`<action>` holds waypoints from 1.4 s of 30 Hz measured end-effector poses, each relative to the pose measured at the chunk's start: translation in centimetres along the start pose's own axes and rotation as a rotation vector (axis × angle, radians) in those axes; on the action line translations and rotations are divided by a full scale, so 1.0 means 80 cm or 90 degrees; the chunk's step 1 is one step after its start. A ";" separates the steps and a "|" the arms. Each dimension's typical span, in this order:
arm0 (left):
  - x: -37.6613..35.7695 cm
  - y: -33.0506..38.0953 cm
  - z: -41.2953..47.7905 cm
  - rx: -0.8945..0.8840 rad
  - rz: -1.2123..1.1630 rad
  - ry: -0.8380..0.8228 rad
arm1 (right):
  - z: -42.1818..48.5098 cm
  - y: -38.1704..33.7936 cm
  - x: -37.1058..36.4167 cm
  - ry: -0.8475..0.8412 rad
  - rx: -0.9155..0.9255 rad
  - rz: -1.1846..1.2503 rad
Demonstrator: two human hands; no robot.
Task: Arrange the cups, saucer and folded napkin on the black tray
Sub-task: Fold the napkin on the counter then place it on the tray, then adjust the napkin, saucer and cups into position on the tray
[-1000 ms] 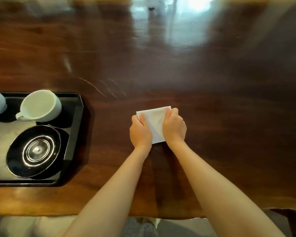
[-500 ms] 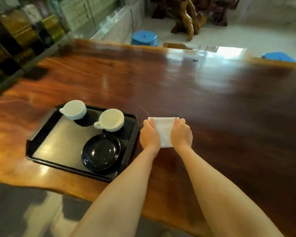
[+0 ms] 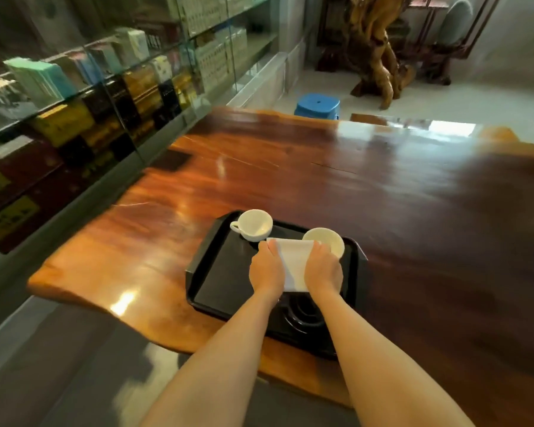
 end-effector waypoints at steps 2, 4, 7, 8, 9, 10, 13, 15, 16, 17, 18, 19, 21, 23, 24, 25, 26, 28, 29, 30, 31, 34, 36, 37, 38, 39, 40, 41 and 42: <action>0.027 -0.017 0.011 0.001 0.002 0.011 | -0.007 -0.016 -0.028 -0.005 -0.011 0.026; 0.045 -0.031 0.023 -0.007 0.026 0.020 | -0.010 -0.029 -0.051 -0.002 -0.018 0.028; 0.057 -0.053 0.039 0.007 0.050 0.019 | -0.009 -0.037 -0.081 -0.009 -0.008 -0.038; 0.060 -0.060 0.043 0.019 0.053 0.021 | -0.008 -0.037 -0.091 -0.019 -0.010 -0.057; 0.063 -0.067 0.046 0.029 0.055 0.024 | -0.007 -0.035 -0.100 -0.029 -0.014 -0.074; 0.065 -0.074 0.049 0.035 0.058 0.026 | -0.006 -0.035 -0.109 -0.042 -0.018 -0.087; 0.075 -0.095 0.060 0.039 0.087 0.007 | -0.009 -0.033 -0.137 -0.070 -0.069 -0.062; 0.080 -0.111 0.071 0.037 0.101 -0.009 | -0.013 -0.033 -0.152 -0.073 -0.104 -0.037; 0.081 -0.118 0.078 0.042 0.104 -0.015 | -0.012 -0.034 -0.158 -0.074 -0.111 -0.035; 0.082 -0.125 0.084 0.048 0.106 -0.022 | -0.010 -0.035 -0.163 -0.074 -0.114 -0.036; 0.082 -0.131 0.090 0.055 0.109 -0.031 | -0.007 -0.035 -0.168 -0.076 -0.118 -0.037; 0.082 -0.138 0.096 0.056 0.111 -0.040 | -0.004 -0.035 -0.172 -0.081 -0.126 -0.032; 0.077 -0.148 0.108 0.059 0.104 -0.064 | 0.002 -0.030 -0.181 -0.102 -0.155 -0.020; 0.071 -0.153 0.117 0.060 0.080 -0.109 | 0.005 -0.023 -0.190 -0.105 -0.186 -0.017; 0.067 -0.154 0.120 0.057 0.071 -0.137 | 0.005 -0.020 -0.196 -0.099 -0.195 -0.012; 0.064 -0.156 0.122 0.056 0.068 -0.159 | 0.004 -0.017 -0.202 -0.088 -0.198 -0.007; 0.062 -0.158 0.123 0.055 0.071 -0.173 | 0.002 -0.016 -0.208 -0.073 -0.199 -0.004; 0.060 -0.162 0.120 0.040 0.086 -0.185 | -0.003 -0.017 -0.218 -0.043 -0.209 -0.016; 0.060 -0.165 0.118 0.033 0.094 -0.188 | -0.006 -0.019 -0.221 -0.028 -0.220 -0.017; 0.061 -0.168 0.116 0.025 0.106 -0.189 | -0.009 -0.020 -0.223 -0.014 -0.225 -0.021; 0.061 -0.170 0.115 0.012 0.125 -0.189 | -0.012 -0.021 -0.226 0.002 -0.223 -0.034; 0.061 -0.177 0.112 -0.027 0.156 -0.191 | -0.017 -0.018 -0.232 0.033 -0.226 -0.087; 0.062 -0.180 0.110 -0.028 0.127 -0.196 | -0.019 -0.015 -0.235 0.035 -0.224 -0.117; 0.063 -0.181 0.110 -0.027 0.117 -0.195 | -0.019 -0.015 -0.235 0.037 -0.219 -0.127; 0.063 -0.181 0.110 -0.027 0.117 -0.194 | -0.019 -0.016 -0.235 0.038 -0.217 -0.128; 0.063 -0.181 0.109 -0.032 0.127 -0.195 | -0.021 -0.018 -0.233 0.037 -0.214 -0.123; 0.064 -0.179 0.106 -0.041 0.141 -0.196 | -0.024 -0.020 -0.230 0.034 -0.205 -0.114; 0.067 -0.176 0.104 -0.056 0.152 -0.197 | -0.028 -0.022 -0.225 0.027 -0.188 -0.103; 0.072 -0.172 0.101 -0.082 0.156 -0.196 | -0.033 -0.023 -0.215 0.018 -0.159 -0.085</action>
Point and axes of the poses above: each hand's wrist, its own z-axis towards the middle knuckle, its own x-axis out of the back of the hand, y = z × x, the point moved 3 cm from there along z, towards the middle knuckle, and after that the axes turned 5 degrees about -y, right-handed, at the moved point
